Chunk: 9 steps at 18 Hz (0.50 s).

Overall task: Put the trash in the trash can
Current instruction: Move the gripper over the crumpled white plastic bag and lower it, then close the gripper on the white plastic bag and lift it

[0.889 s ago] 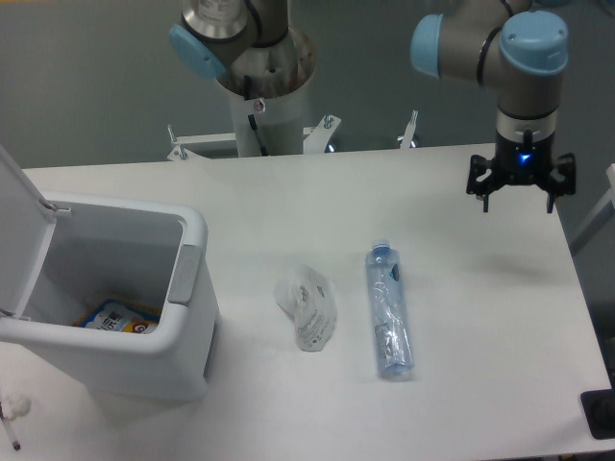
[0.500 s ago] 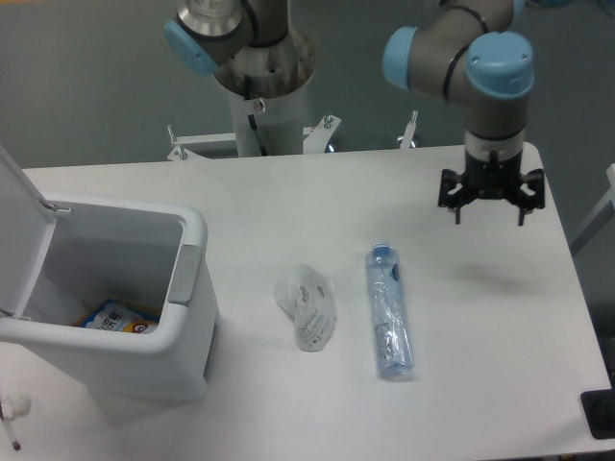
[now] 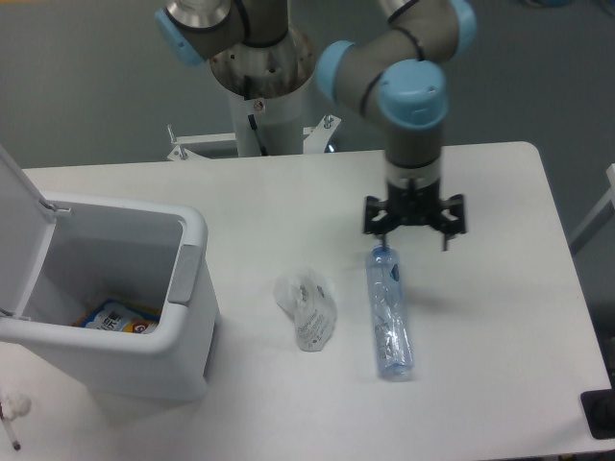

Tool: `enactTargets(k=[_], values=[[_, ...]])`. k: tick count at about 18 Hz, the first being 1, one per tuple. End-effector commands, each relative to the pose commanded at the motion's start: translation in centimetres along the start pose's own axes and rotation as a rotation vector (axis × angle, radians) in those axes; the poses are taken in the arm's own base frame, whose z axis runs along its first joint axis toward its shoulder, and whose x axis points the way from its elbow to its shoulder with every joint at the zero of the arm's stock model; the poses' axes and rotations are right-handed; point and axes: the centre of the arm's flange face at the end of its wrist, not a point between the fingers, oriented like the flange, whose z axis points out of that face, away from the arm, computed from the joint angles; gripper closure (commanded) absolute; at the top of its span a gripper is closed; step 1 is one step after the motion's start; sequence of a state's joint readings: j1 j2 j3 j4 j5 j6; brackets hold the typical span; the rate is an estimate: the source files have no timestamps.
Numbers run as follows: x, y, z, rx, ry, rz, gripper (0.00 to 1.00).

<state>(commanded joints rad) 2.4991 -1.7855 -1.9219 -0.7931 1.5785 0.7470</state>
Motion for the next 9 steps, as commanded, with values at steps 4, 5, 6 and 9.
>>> enactTargets(k=[4, 5, 6, 9], values=[[5.8, -2.6, 3.5, -0.041, 0.06, 0.114, 0.0], [6.6, -3.1, 4.0, -0.045, 0.067, 0.131, 0.0], [7.3, -3.5, 4.1, -0.044, 0.072, 0.146, 0.0], [8.4, -4.4, 6.5, -0.07, 0.095, 0.164, 0.21]])
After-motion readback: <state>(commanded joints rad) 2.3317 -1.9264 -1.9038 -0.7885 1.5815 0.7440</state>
